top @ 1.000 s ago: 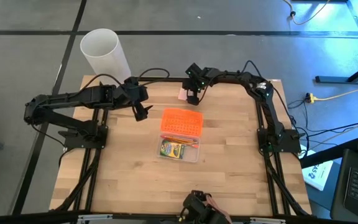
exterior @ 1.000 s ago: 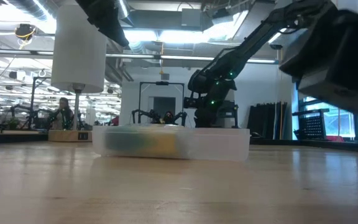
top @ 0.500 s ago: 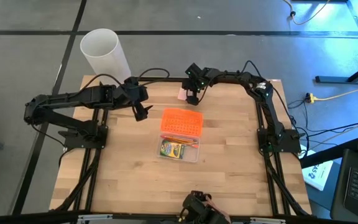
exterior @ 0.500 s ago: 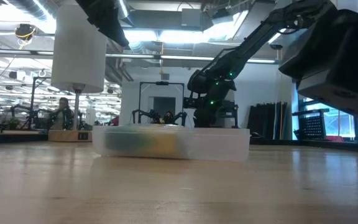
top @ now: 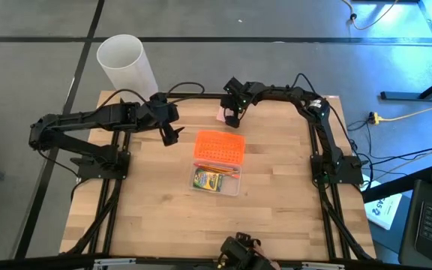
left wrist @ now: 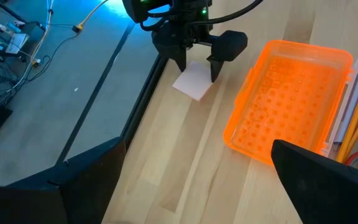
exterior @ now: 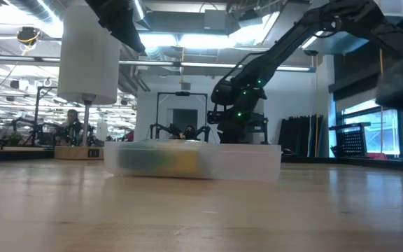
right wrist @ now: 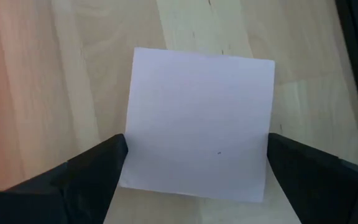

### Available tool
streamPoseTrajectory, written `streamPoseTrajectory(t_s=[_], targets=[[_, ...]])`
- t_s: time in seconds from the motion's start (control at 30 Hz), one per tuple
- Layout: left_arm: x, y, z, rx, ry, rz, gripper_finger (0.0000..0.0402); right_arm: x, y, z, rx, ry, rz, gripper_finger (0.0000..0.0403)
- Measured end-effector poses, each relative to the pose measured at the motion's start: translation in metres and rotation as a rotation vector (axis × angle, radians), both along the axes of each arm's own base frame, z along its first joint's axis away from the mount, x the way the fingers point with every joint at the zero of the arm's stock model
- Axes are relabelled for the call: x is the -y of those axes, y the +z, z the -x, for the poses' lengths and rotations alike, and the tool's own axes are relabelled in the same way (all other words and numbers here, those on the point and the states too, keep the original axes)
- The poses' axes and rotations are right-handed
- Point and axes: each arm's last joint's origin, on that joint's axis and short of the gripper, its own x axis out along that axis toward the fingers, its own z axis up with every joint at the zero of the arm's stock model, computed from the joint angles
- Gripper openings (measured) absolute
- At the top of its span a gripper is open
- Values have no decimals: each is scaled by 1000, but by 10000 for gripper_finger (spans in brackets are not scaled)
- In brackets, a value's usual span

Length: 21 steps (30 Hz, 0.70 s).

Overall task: Pack school essentials
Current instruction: Put the pink sticky notes into the orange supply box

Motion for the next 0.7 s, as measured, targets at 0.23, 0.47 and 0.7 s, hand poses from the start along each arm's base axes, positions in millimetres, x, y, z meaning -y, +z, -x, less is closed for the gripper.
streamPoseTrajectory(t_s=[0.23,0.47,0.7], targets=[[0,0,0,0,0,0,398,-7,-2,1,-60,-64,-15,389],[0,0,0,0,0,0,398,-11,0,-2,-72,-60,8,389],[0,0,0,0,0,0,398,-12,16,-4,-120,-59,-2,389]])
